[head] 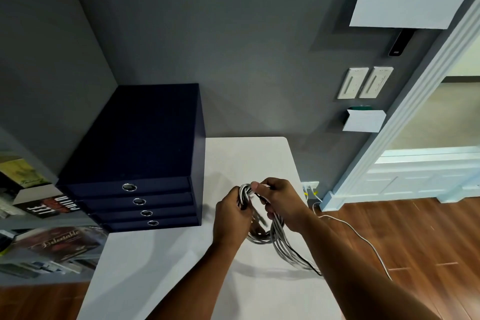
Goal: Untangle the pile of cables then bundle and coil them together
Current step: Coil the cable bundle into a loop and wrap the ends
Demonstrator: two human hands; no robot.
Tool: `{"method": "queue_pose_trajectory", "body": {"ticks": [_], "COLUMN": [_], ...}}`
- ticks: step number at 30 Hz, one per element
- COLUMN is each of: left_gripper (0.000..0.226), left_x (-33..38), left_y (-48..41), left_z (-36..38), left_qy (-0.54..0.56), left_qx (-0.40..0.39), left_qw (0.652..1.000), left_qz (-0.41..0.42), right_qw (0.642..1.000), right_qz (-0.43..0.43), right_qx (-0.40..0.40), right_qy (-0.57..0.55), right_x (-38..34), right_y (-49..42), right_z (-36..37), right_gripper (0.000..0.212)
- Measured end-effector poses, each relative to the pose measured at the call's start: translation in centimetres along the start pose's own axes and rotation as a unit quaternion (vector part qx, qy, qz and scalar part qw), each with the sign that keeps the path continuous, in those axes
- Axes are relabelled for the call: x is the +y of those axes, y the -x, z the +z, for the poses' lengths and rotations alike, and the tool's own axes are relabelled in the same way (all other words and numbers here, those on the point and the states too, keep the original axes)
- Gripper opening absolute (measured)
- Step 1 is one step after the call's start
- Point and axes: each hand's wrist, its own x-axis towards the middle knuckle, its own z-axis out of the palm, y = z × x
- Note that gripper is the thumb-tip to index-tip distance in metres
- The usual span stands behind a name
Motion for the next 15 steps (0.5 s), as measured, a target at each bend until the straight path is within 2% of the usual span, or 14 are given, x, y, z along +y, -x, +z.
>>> {"method": "queue_pose_trajectory", "body": {"ticks": [3,5,7,10,12,15], "left_gripper": [0.018,0.015,0.013,0.007,0.011,0.017], "left_x": [0.0,-0.2,0.0,0.3,0.2,-0.4], "left_y": [0.0,0.0,0.1,-0.1,-0.2,-0.3], "left_z": [-0.4,-0.4,-0.4,-0.6,-0.8,-1.0], "left_qy": [-0.080,-0.196,-0.249,-0.268,-0.281,-0.218], "left_qx": [0.013,0.054,0.076,0.058,0.044,0.005], "left_qw": [0.996,0.976,0.961,0.959,0.956,0.970], "left_qz": [0.024,0.075,0.093,0.074,0.070,0.110], "right_qw": [1.000,1.000,1.000,1.000,0.999,0.999], "right_qz": [-0.009,-0.016,-0.020,-0.018,-0.016,-0.016], "right_qx": [-0.008,-0.008,-0.010,-0.005,-0.008,-0.015], "right_qy": [0.000,0.010,0.013,0.023,0.029,0.030], "right_x": [-0.2,-0.4,-0.6,-0.9,-1.0,-0.9], "right_y": [0.2,0.3,0.4,0.4,0.4,0.4], "right_z": [0.1,0.0,-0.1,-0.6,-1.0,-1.3], "right_gripper": [0.032,0.032,0.031,0.032,0.034,0.035]}}
